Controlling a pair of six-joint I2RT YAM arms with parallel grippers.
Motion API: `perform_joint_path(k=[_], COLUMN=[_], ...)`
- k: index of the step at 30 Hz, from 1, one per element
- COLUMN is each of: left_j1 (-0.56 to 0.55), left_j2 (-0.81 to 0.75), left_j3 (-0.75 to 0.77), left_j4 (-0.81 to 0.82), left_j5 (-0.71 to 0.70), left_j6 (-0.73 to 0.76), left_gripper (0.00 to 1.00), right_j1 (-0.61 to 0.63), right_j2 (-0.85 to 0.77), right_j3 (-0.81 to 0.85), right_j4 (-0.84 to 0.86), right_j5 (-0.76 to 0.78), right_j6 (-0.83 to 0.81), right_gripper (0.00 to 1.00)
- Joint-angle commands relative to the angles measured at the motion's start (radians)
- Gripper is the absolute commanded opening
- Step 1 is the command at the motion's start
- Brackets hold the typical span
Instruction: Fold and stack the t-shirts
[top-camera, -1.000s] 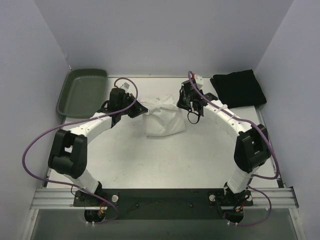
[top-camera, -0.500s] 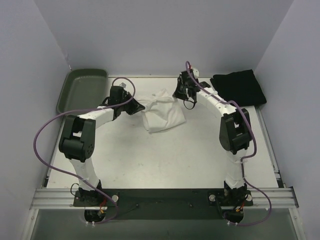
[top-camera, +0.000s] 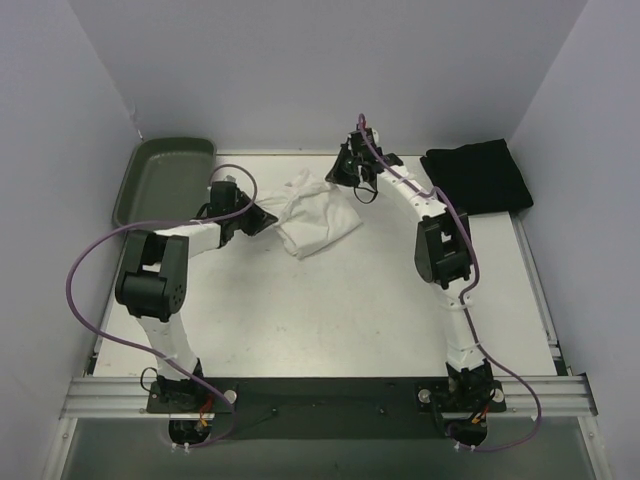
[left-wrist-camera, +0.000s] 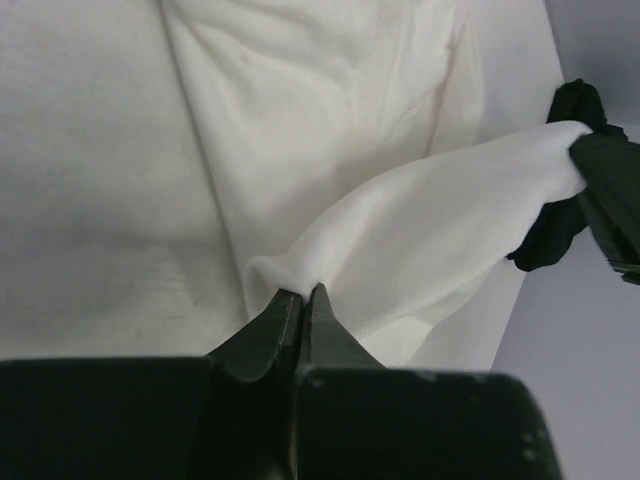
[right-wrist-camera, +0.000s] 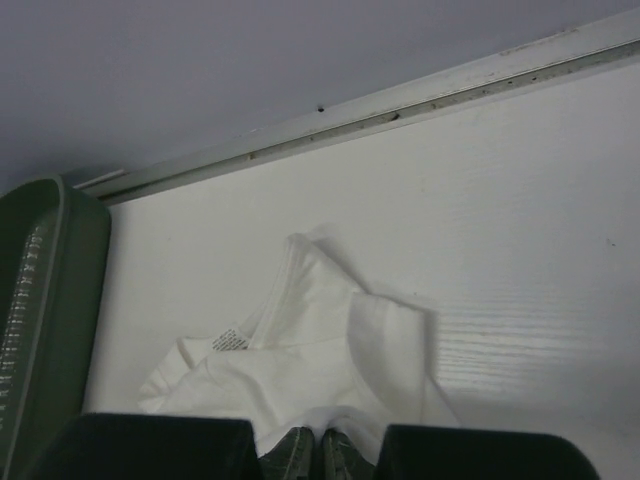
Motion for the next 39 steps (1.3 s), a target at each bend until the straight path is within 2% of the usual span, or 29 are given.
perform_joint_path(k=[1,2,3,4,5,6,7,9,11,17,22,33,37,39], left_j1=[0.004,0.001,-0.001,-0.001,-0.002,-0.004,-0.005,-0.013,-0.024,-0.091,-0.163,-0.220,-0.219,-0.217], left_j2=[-0.098,-0.124,-0.137,-0.152,-0.187,-0.210,-0.235,-0.317,-0.383,-0.439,-0.451,-0.525,-0.571,-0.600], left_j3=[-0.102,-0.122,-0.134,-0.145,-0.176,-0.191,-0.208,-0.234,-0.226,-0.110,-0.071,-0.157,-0.185,-0.193], left_j4=[0.065,0.068,0.053,0.036,0.025,0.021,0.018,0.007,-0.013,-0.094,-0.114,-0.130,-0.153,-0.188], left_j5=[-0.116,-0.130,-0.142,-0.167,-0.173,-0.182,-0.204,-0.228,-0.251,-0.182,-0.167,-0.126,-0.135,-0.139], left_j6=[-0.031,-0.040,-0.043,-0.046,-0.052,-0.052,-0.052,-0.042,-0.017,0.035,0.054,0.075,0.097,0.110], left_gripper=[0.00,0.09,0.36,0.49,0.62,0.83,0.86,0.88,0.90,0.91,0.92,0.92,0.92,0.92], right_j1=[0.003,0.007,0.010,0.017,0.019,0.020,0.028,0.031,0.031,0.057,0.071,0.066,0.066,0.068], right_j2=[0.011,0.014,0.017,0.019,0.004,-0.016,-0.045,-0.163,-0.249,-0.335,-0.274,-0.113,-0.104,-0.128], right_j3=[0.056,0.058,0.064,0.072,0.058,0.032,-0.079,-0.208,-0.326,-0.445,-0.407,-0.361,-0.423,-0.518], right_j4=[0.101,0.120,0.132,0.131,0.132,0.140,0.161,0.286,0.341,0.344,0.320,0.369,0.395,0.424], right_j5=[-0.078,-0.096,-0.101,-0.102,-0.104,-0.084,-0.058,0.003,0.013,-0.044,-0.090,-0.139,-0.137,-0.131], right_j6=[-0.025,-0.031,-0.037,-0.057,-0.068,-0.077,-0.097,-0.109,-0.112,-0.098,-0.100,-0.057,-0.043,-0.036], right_gripper=[0.14,0.24,0.39,0.73,0.84,0.92,1.00,1.00,1.00,1.00,1.00,1.00,1.00,1.00])
